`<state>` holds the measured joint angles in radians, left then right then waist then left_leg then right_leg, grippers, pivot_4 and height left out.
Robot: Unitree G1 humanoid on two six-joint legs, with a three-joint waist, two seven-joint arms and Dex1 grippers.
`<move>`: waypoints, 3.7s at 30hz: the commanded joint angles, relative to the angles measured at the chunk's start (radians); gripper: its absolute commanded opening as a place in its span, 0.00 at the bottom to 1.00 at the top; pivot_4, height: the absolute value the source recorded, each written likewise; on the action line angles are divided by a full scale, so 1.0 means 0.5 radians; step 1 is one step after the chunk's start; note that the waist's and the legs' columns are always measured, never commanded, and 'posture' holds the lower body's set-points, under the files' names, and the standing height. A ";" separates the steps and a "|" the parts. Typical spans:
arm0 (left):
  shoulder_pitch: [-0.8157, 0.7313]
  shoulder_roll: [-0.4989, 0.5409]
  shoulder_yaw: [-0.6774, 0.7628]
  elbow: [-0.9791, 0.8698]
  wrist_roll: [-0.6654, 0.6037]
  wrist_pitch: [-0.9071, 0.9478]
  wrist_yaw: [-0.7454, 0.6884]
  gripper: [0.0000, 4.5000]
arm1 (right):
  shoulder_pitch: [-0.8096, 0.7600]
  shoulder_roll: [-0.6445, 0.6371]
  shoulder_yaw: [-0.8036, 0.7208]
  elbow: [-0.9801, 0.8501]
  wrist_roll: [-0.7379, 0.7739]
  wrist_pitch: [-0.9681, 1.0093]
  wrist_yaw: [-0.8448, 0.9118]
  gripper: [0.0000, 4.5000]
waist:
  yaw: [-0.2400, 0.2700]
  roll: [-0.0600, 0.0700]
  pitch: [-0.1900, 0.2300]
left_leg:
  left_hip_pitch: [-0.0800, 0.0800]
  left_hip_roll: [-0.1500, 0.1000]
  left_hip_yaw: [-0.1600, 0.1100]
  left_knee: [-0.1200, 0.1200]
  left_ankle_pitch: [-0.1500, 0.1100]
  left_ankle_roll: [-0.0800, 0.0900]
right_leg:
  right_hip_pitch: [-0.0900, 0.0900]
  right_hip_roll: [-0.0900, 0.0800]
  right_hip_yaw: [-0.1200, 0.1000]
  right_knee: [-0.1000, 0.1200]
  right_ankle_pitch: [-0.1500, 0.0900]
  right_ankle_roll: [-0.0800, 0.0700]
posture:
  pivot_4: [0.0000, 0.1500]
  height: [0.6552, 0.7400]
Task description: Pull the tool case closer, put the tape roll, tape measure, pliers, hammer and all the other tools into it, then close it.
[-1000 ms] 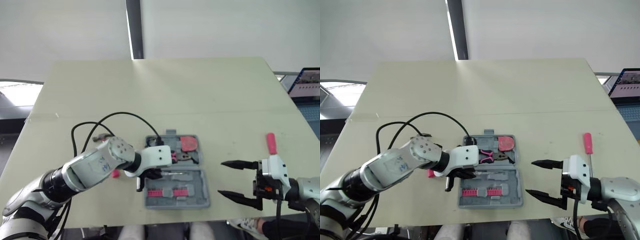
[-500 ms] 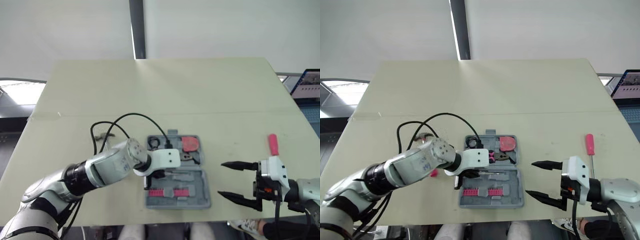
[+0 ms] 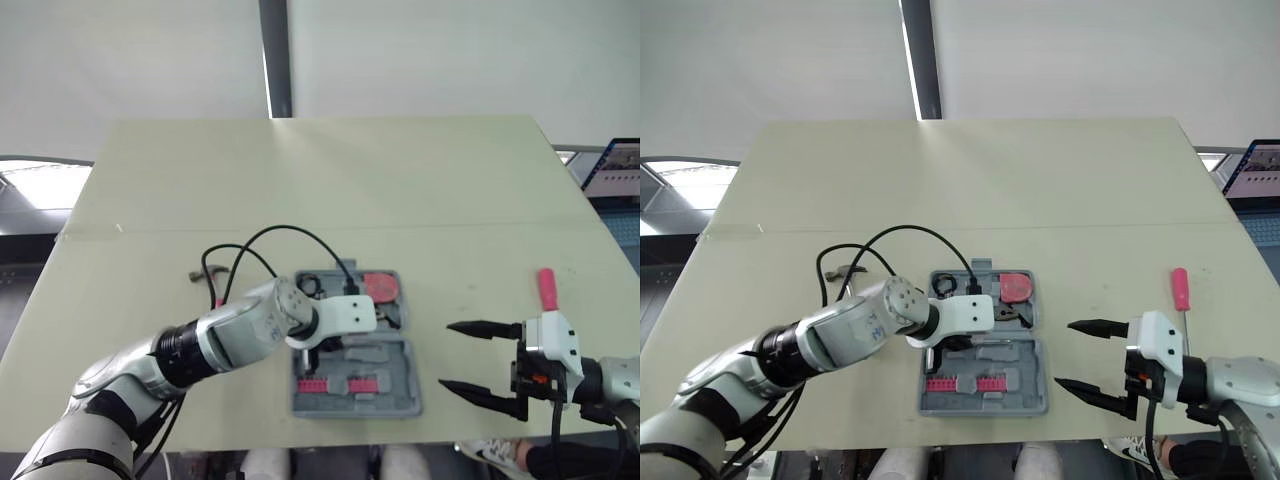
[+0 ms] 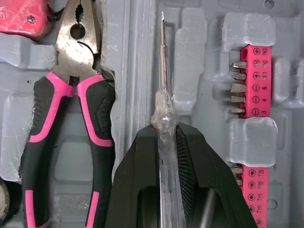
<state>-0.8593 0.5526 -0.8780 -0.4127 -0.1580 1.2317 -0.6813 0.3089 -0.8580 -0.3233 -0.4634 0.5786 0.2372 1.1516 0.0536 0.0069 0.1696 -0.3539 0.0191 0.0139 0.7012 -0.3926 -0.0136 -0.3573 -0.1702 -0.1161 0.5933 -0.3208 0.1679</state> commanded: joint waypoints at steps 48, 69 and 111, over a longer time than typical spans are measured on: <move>-0.195 -0.090 -0.185 0.121 0.117 -0.014 -0.126 0.00 | 0.076 0.052 -0.057 -0.101 -0.006 -0.027 -0.094 1.00 | 0.000 0.000 0.000 | 0.000 0.000 0.000 0.001 0.000 0.000 | 0.000 0.000 0.000 0.001 0.000 0.000 | 1.00 0.97; 0.311 0.032 0.700 -0.215 -0.106 -0.158 -0.049 0.01 | 0.045 0.057 -0.049 -0.077 -0.007 -0.036 -0.078 1.00 | -0.009 0.001 0.000 | 0.001 0.001 -0.001 0.000 0.000 0.000 | 0.000 0.000 0.000 0.002 0.000 0.000 | 1.00 0.97; 0.960 -0.128 0.755 0.365 0.391 -1.463 -0.164 0.01 | 0.170 0.068 -0.185 -0.189 0.030 0.046 -0.122 1.00 | -0.004 0.002 -0.001 | 0.002 0.000 0.000 0.001 0.000 0.000 | 0.001 0.000 0.000 0.003 0.000 0.000 | 1.00 0.97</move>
<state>-0.3798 0.4871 -0.4927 -0.2174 0.0280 0.5021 -0.7517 0.3875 -0.8278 -0.3821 -0.5166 0.5740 0.2636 1.0977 0.0517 0.0077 0.1691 -0.3530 0.0190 0.0139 0.7018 -0.3926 -0.0136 -0.3570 -0.1703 -0.1162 0.5947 -0.3207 0.1680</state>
